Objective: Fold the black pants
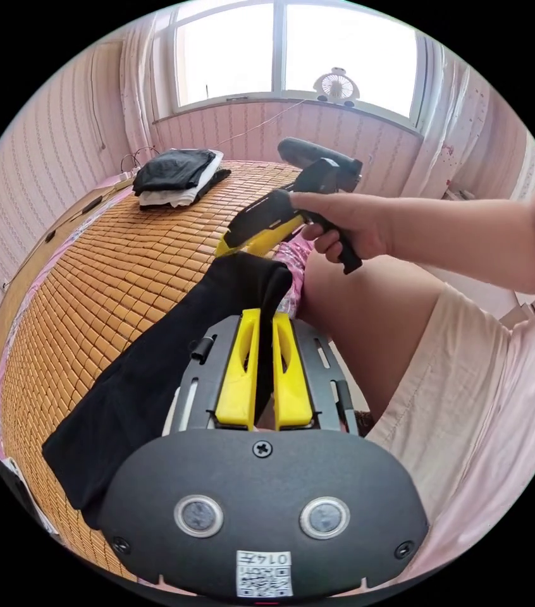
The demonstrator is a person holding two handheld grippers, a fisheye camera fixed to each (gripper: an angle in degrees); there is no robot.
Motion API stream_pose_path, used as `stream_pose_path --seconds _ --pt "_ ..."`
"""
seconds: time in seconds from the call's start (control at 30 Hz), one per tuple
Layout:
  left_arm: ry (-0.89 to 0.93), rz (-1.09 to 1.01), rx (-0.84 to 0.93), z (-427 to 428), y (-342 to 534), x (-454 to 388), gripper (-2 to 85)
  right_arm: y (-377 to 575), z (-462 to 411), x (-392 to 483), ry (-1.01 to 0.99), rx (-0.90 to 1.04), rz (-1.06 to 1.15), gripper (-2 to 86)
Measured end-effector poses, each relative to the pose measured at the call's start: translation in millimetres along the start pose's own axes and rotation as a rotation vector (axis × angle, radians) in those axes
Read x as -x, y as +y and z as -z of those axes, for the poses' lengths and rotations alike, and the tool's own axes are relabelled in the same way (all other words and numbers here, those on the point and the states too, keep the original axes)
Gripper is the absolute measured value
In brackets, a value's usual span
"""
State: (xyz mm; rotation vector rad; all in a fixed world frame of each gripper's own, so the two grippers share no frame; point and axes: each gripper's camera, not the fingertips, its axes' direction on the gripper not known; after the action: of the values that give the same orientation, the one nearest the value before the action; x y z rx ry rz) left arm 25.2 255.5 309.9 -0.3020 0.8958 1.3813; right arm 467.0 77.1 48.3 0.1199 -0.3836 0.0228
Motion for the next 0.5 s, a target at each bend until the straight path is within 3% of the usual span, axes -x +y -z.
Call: stream_pose_path --seconds 0.13,0.33,0.5 --pt "0.016 0.006 -0.005 16 19 1 3.9 3 -14 -23 -0.13 0.052 -0.074 6.1" --pt "0.104 0.028 -0.217 56 22 17 3.8 16 45 -32 -0.466 -0.149 0.005 4.3" --pt "0.309 0.319 -0.425 108 55 83 3.9 2 76 22 -0.469 -0.16 0.21 4.9"
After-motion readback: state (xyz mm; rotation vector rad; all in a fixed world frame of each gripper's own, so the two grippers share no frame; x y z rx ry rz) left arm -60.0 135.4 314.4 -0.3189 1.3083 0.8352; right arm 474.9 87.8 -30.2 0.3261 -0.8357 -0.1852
